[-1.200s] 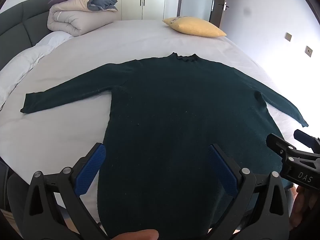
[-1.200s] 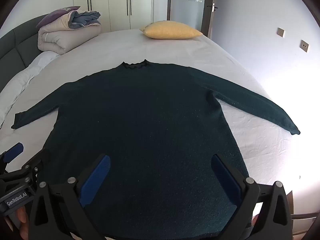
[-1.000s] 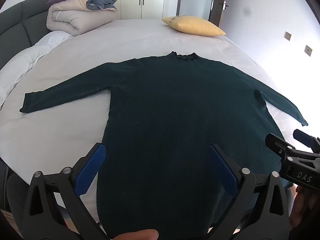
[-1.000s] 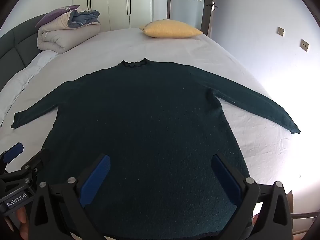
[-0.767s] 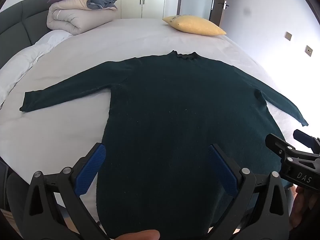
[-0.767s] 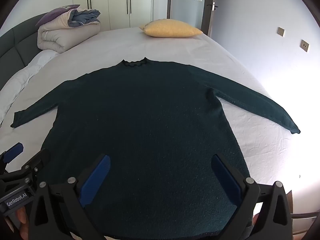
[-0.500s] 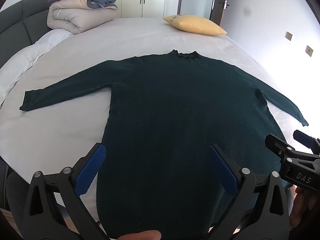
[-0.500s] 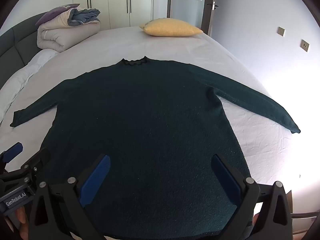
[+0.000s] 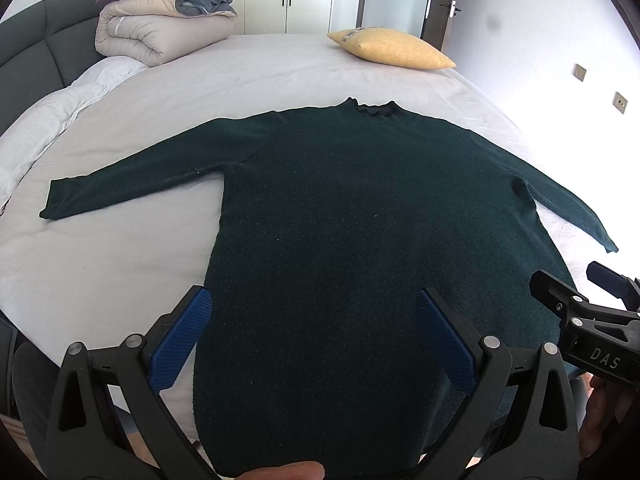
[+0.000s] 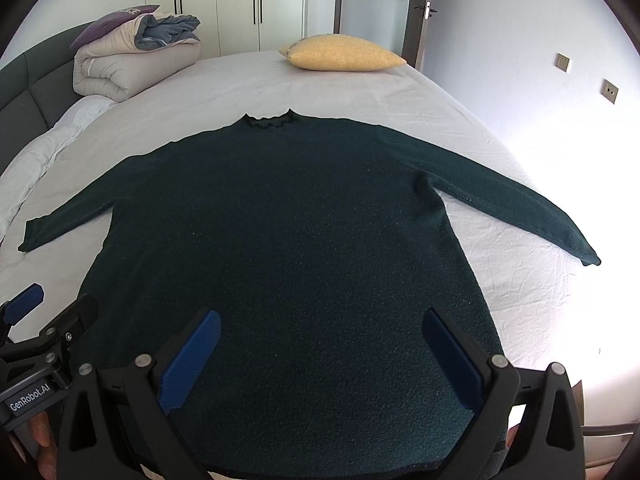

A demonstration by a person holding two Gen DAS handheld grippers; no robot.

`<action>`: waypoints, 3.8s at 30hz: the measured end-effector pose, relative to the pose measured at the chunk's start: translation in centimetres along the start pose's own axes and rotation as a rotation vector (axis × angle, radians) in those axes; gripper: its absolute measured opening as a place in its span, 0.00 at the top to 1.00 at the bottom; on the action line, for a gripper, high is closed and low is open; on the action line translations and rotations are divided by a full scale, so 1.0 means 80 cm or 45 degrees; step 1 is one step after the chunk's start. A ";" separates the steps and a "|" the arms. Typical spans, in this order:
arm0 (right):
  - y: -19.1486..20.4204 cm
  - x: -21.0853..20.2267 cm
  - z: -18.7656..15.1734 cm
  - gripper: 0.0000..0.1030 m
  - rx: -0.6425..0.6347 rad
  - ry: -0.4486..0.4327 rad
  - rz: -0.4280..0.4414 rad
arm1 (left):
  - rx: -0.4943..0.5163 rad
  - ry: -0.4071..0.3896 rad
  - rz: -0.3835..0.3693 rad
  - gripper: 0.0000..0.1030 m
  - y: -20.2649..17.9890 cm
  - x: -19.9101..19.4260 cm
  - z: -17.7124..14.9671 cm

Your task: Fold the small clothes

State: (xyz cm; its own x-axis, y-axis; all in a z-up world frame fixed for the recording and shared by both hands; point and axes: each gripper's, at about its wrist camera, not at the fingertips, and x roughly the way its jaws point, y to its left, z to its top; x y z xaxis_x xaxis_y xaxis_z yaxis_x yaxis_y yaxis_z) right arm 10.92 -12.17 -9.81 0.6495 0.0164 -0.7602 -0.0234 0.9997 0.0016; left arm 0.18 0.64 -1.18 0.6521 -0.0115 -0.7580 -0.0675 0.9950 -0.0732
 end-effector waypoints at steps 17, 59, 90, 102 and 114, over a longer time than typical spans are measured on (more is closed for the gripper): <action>0.000 0.001 0.002 0.00 -0.001 0.009 -0.003 | 0.000 0.003 0.000 0.00 0.004 0.004 -0.004; 0.007 0.005 -0.013 0.00 -0.018 0.041 -0.012 | -0.024 0.037 -0.018 0.00 0.012 0.015 -0.001; -0.406 0.041 -0.045 0.08 1.193 -0.259 0.250 | 0.025 0.200 -0.292 0.00 -0.014 0.116 0.071; -0.555 0.085 -0.076 0.24 1.698 -0.411 0.285 | 0.011 0.219 -0.448 0.00 -0.050 0.167 0.122; -0.581 0.104 -0.063 0.81 1.603 -0.338 0.133 | -0.067 0.247 -0.578 0.00 -0.047 0.199 0.125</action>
State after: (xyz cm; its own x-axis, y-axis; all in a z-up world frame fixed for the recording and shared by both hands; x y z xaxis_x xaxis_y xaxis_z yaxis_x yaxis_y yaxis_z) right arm 13.55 -58.55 -19.49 0.8217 -0.0473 -0.5680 0.5514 0.3185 0.7711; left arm 18.38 -2.26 -6.51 0.4724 -0.4659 -0.7482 0.1494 0.8789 -0.4530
